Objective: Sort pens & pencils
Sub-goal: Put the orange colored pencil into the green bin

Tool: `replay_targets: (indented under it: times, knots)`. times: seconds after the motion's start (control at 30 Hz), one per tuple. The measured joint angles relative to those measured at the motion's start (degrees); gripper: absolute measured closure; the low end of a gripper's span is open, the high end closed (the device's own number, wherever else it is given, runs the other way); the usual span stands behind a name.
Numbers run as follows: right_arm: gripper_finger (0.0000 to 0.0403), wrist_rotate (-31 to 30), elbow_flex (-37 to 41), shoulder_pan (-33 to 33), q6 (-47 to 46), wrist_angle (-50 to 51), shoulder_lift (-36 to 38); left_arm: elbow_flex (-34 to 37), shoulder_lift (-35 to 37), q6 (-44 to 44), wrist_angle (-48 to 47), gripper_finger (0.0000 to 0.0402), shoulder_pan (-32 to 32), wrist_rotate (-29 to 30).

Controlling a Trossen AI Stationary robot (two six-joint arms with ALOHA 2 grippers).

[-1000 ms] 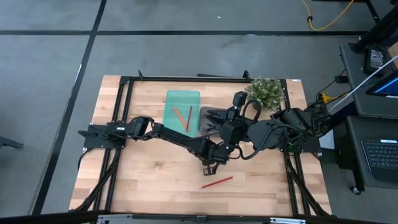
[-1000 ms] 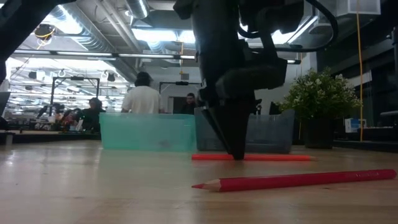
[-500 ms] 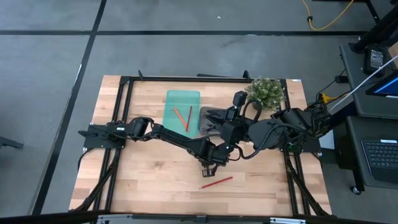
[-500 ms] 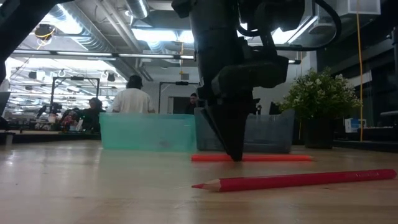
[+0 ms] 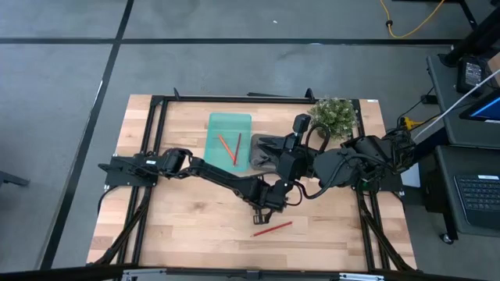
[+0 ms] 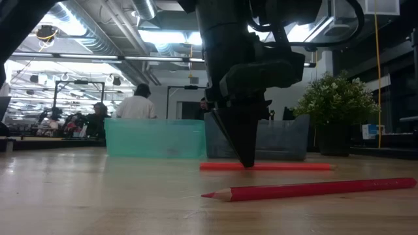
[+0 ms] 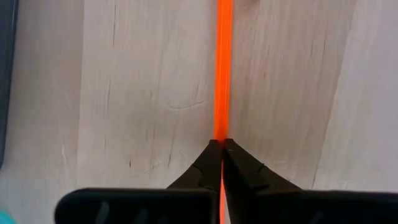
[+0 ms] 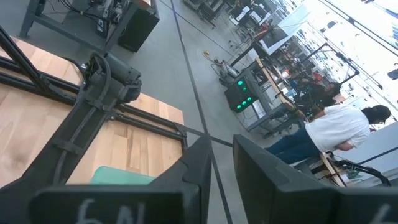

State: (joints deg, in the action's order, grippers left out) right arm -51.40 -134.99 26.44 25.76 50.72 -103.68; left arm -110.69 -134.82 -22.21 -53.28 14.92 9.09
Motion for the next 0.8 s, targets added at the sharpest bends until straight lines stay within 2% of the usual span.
replay_targets:
  times: [0.3, 0.63, 0.8]
  knots:
    - [0.0334, 0.0, 0.02, 0.0, 0.02, -0.33, 0.0, 0.04, 0.0, 0.64, 0.02, 0.0396, 0.19, -0.01]
    - [0.0334, 0.0, 0.02, -0.01, 0.02, -0.31, 0.0, 0.17, -0.04, 1.78, -0.2, 0.0349, 0.06, -4.57]
    - [0.0334, 0.0, 0.02, 0.0, 0.02, -0.31, 0.0, 0.17, -0.04, 1.77, -1.91, 0.034, 0.08, -4.7]
